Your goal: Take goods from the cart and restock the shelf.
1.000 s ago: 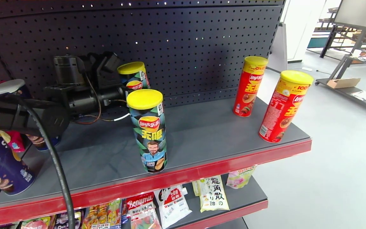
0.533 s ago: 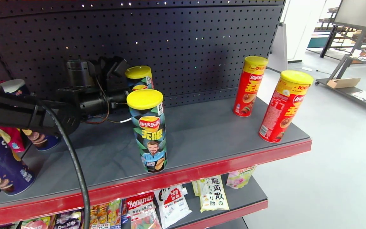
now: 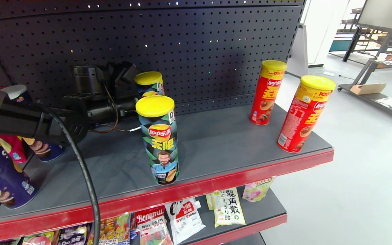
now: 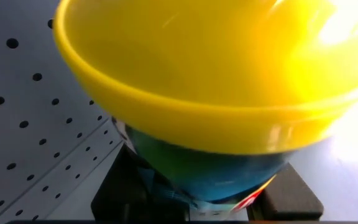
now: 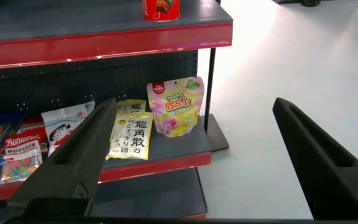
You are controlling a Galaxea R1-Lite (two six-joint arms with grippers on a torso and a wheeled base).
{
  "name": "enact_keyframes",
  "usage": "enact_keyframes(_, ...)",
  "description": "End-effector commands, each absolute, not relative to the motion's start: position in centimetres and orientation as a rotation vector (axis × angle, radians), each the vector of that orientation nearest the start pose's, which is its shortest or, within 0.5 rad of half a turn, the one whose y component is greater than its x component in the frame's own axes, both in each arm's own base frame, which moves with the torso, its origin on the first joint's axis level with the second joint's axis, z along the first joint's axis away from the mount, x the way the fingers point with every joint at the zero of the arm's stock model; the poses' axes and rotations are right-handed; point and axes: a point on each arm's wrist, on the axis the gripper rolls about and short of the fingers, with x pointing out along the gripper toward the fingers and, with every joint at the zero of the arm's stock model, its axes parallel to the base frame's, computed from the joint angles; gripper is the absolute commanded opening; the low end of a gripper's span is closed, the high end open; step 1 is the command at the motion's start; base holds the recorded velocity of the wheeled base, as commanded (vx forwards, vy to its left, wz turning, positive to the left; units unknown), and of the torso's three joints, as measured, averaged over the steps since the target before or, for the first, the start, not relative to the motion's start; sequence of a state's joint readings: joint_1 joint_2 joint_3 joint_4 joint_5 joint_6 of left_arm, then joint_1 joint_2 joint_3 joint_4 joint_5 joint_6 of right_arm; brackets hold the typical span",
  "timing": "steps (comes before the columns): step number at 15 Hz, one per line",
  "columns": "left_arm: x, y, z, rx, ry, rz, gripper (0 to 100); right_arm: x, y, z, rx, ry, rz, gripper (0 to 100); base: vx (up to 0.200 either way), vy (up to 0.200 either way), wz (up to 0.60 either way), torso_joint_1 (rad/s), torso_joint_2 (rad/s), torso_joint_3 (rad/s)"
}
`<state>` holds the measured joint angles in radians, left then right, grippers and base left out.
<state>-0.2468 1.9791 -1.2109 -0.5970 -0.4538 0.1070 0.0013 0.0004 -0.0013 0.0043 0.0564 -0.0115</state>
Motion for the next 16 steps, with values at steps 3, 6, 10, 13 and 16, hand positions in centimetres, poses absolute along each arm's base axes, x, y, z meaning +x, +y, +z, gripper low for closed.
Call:
enact_keyframes(3,38.4,-10.7,18.7,0.075,0.149,-0.707,0,-2.3,0.1,7.5,-0.012,0.003,0.058,100,0.000,0.000,0.00,0.000,0.00,0.000)
enact_keyframes(6,38.5,-10.7,18.8,0.075,0.148,-0.707,0,-2.3,0.1,7.6,-0.012,0.001,0.058,100,0.000,0.000,0.00,0.000,0.00,0.000)
enact_keyframes(10,38.4,-10.8,18.9,0.074,0.144,-0.709,0,-2.3,0.1,7.5,-0.012,0.003,0.058,100,0.000,0.000,0.00,0.000,0.00,0.000)
enact_keyframes(13,38.4,-10.8,19.4,0.048,0.138,-0.706,100,-2.3,0.1,7.5,-0.012,0.003,0.058,100,0.000,0.000,0.00,0.000,0.00,0.000)
enact_keyframes(16,37.9,-10.6,20.2,0.041,0.124,-0.702,100,-2.3,0.1,7.6,-0.012,0.001,0.058,100,0.000,0.000,0.00,0.000,0.00,0.000)
